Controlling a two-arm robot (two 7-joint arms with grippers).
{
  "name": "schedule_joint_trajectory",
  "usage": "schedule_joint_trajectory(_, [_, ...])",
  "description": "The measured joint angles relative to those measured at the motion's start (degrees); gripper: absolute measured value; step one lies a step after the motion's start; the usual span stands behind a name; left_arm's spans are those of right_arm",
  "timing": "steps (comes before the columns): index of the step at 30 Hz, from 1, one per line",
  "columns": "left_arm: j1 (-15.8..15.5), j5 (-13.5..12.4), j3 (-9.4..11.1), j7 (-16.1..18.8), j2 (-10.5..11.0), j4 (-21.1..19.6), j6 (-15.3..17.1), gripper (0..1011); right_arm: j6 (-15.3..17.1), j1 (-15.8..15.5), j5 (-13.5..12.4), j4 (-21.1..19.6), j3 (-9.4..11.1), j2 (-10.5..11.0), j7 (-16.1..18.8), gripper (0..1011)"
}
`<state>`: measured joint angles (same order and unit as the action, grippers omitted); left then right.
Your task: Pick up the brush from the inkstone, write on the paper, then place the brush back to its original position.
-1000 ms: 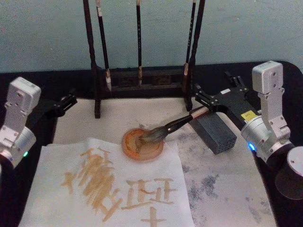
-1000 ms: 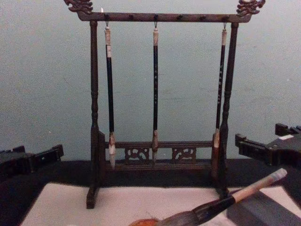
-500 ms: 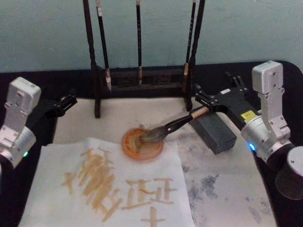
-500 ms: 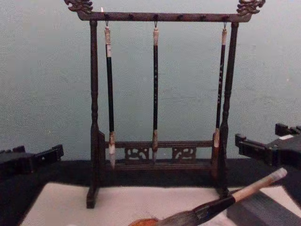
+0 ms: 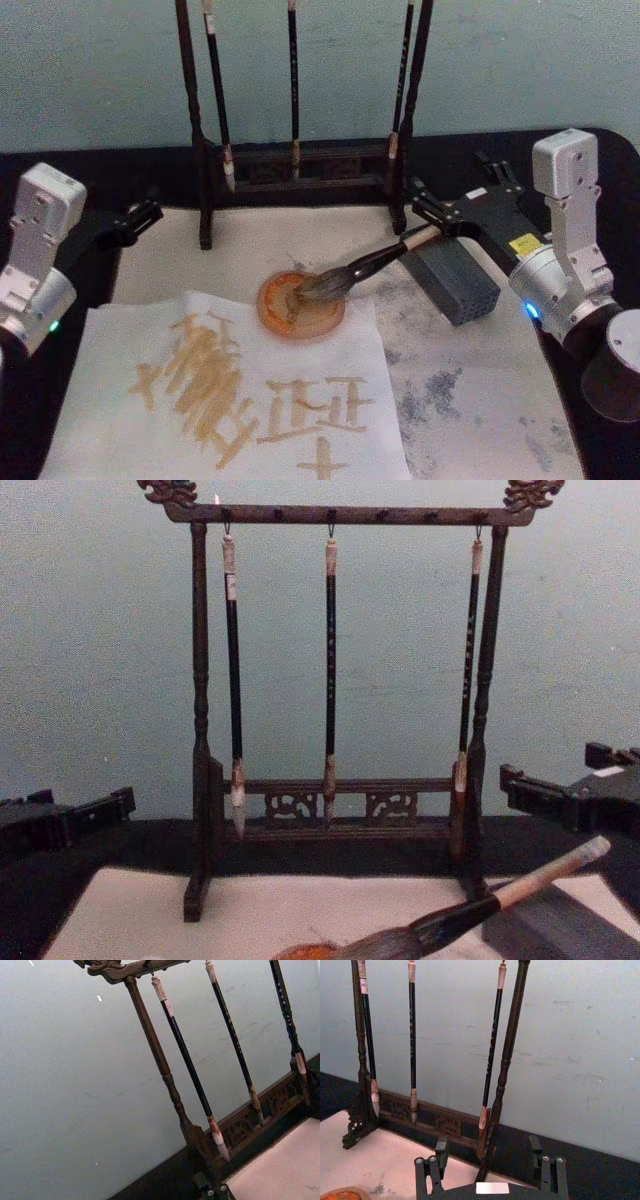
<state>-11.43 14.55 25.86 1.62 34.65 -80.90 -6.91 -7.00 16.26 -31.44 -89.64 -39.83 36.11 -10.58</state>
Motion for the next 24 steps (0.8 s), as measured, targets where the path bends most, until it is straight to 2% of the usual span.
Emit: schedule_joint_trajectory(24, [0.0, 0.0, 0.0, 0.0, 0.0, 0.0, 0.0, 1002, 0.0, 0.0, 0.0, 0.0, 0.0, 0.0, 0.0, 1006])
